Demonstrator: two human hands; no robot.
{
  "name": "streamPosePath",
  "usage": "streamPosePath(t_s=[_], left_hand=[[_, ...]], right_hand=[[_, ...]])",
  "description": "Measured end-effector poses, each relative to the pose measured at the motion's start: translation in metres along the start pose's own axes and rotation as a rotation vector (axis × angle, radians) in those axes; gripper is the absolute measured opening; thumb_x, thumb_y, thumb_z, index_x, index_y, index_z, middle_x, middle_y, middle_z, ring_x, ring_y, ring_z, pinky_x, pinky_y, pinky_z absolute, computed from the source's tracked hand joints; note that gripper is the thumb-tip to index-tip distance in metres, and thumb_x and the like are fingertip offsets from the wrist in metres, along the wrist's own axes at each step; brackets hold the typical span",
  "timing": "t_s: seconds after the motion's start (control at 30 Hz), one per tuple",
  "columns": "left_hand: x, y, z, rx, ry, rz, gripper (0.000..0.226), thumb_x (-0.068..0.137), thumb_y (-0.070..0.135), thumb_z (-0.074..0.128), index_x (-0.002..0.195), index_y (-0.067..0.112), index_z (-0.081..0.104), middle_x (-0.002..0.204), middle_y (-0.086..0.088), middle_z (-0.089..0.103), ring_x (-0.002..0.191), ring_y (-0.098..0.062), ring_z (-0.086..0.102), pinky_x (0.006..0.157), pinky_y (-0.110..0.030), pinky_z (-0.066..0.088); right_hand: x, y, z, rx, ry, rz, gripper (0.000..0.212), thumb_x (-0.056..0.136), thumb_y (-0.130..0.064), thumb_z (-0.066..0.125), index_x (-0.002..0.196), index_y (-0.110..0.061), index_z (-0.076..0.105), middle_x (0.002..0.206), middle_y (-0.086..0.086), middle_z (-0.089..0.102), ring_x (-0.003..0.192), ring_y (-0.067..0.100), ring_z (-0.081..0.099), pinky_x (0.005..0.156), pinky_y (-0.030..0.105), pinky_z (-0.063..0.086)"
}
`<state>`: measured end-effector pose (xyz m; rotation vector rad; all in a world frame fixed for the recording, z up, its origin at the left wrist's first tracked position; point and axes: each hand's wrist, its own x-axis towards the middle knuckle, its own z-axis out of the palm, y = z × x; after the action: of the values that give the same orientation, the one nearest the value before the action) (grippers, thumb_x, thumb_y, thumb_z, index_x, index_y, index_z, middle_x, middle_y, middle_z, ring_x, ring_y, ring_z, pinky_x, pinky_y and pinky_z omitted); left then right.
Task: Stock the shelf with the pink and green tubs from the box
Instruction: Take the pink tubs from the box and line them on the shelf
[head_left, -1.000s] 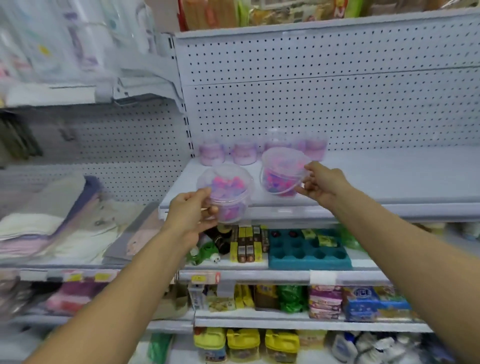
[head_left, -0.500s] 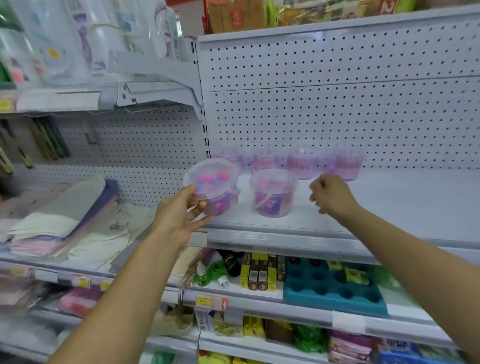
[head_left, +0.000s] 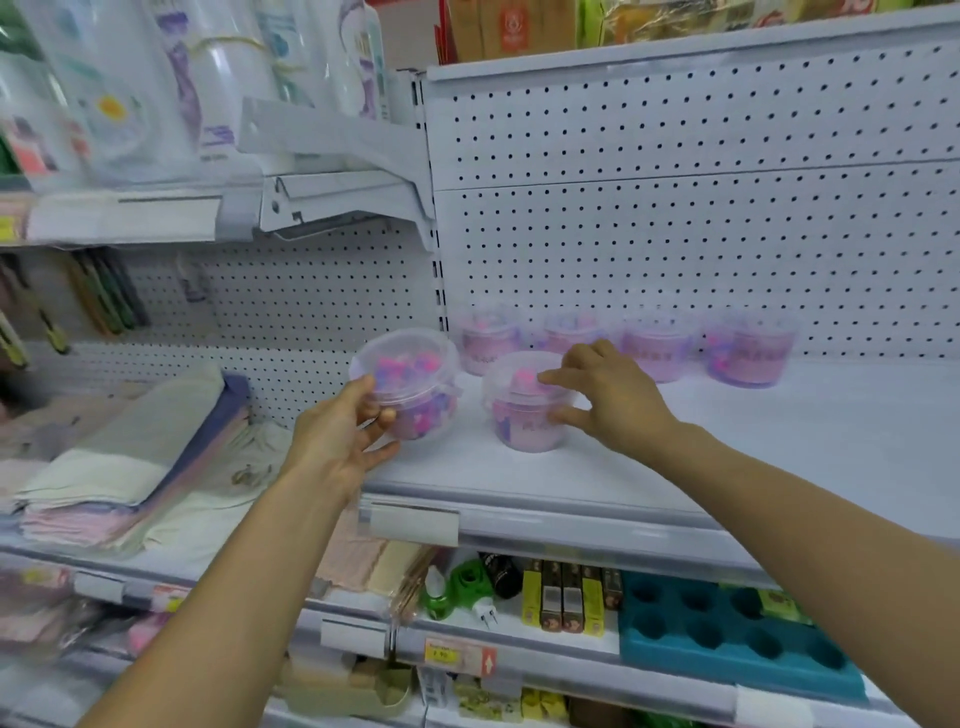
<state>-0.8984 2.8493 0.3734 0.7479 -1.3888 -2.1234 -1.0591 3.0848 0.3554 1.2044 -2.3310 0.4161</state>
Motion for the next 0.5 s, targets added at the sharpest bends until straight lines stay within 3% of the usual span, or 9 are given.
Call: streamPosePath(t_s=[0.13, 0.37, 0.5], left_hand=[[0.017, 0.012, -0.014, 0.0, -0.018, -0.015, 0.019, 0.088, 0.024, 0.066, 0.075, 0.015, 0.056, 0.057, 0.001, 0.054, 0.061, -0.014, 0.057, 0.094, -0.058, 0.048], [0.037, 0.024, -0.033, 0.04, -0.076, -0.04, 0.018, 0.089, 0.023, 0.064, 0.077, 0.012, 0.056, 0.056, -0.001, 0.055, 0.062, -0.016, 0.057, 0.087, -0.058, 0.051], [0.042, 0.032, -0.04, 0.071, -0.132, -0.046, 0.017, 0.09, 0.022, 0.063, 0.079, 0.012, 0.055, 0.064, -0.003, 0.052, 0.06, -0.015, 0.056, 0.082, -0.057, 0.054]], right_hand=[[0.035, -0.032, 0.017, -0.003, -0.069, 0.101, 0.05, 0.083, -0.039, 0.068, 0.129, -0.021, 0.059, 0.113, 0.006, 0.049, 0.112, 0.026, 0.04, 0.075, 0.035, 0.046], [0.073, -0.058, 0.041, -0.088, -0.116, 0.156, 0.055, 0.086, -0.048, 0.061, 0.131, -0.017, 0.056, 0.117, 0.008, 0.046, 0.115, 0.028, 0.037, 0.082, 0.044, 0.049], [0.072, -0.062, 0.03, 0.018, -0.128, 0.206, 0.052, 0.092, -0.05, 0.05, 0.135, -0.022, 0.052, 0.128, 0.006, 0.046, 0.12, 0.025, 0.037, 0.089, 0.044, 0.046]])
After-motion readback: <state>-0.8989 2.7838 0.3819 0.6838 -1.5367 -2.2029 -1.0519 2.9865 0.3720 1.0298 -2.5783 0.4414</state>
